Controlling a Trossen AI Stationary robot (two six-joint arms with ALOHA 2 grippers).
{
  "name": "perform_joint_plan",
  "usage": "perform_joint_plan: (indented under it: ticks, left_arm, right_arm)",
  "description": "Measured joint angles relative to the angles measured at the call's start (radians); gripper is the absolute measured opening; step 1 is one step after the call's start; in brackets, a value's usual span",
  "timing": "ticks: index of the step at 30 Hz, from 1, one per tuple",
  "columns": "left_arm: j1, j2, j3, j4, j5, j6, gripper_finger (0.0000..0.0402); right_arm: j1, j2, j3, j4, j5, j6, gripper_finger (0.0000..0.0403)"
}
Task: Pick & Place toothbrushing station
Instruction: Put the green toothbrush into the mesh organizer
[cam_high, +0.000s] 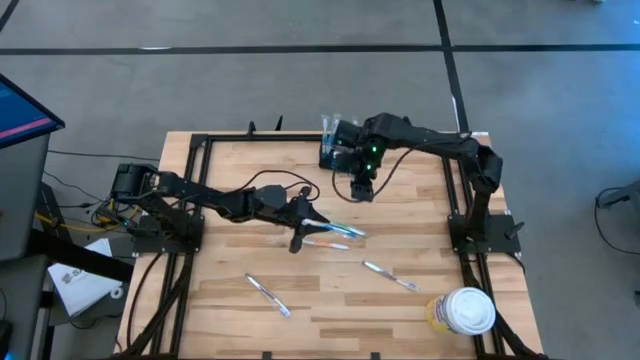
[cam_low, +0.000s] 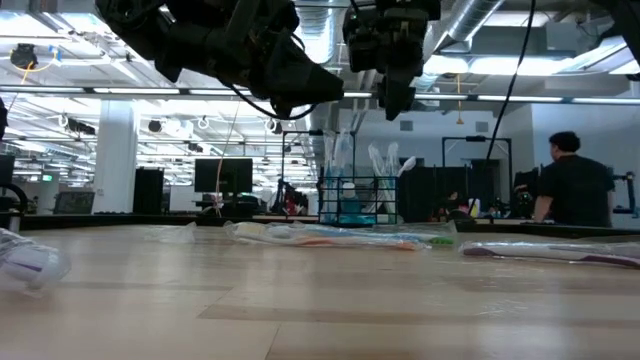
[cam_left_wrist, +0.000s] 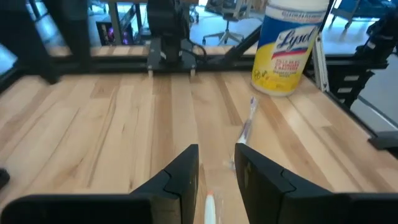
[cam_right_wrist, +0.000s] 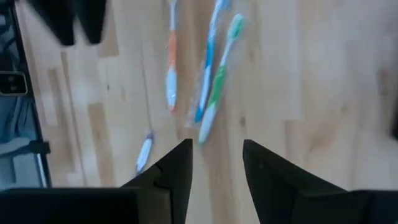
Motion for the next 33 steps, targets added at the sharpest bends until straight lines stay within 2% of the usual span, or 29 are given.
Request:
perform_joint_plan:
  ticks: [7, 15, 20, 26, 33]
  left_arm:
    - [0.031, 0.0, 0.0, -0.081, 0.0, 0.0, 0.0099]
    - [0.048, 0.0, 0.0, -0.112, 0.0, 0.0, 0.0099]
    - [0.048, 0.0, 0.0, -0.114, 0.0, 0.0, 0.0099]
    - [0.048, 0.0, 0.0, -0.115, 0.0, 0.0, 0.0099]
    - [0.048, 0.0, 0.0, -0.115, 0.0, 0.0, 0.0099]
  right_arm:
    - [0.088, 0.0, -0.085, 0.028, 0.003, 0.084, 0.0124]
    - [0.182, 0.0, -0.217, 0.162, 0.009, 0.17, 0.0104]
    - [0.235, 0.0, -0.32, 0.251, 0.133, 0.228, 0.0091]
    - [0.279, 0.0, -0.417, 0.362, 0.178, 0.342, 0.0077]
    - [0.335, 0.0, -0.5, 0.425, 0.311, 0.425, 0.0071]
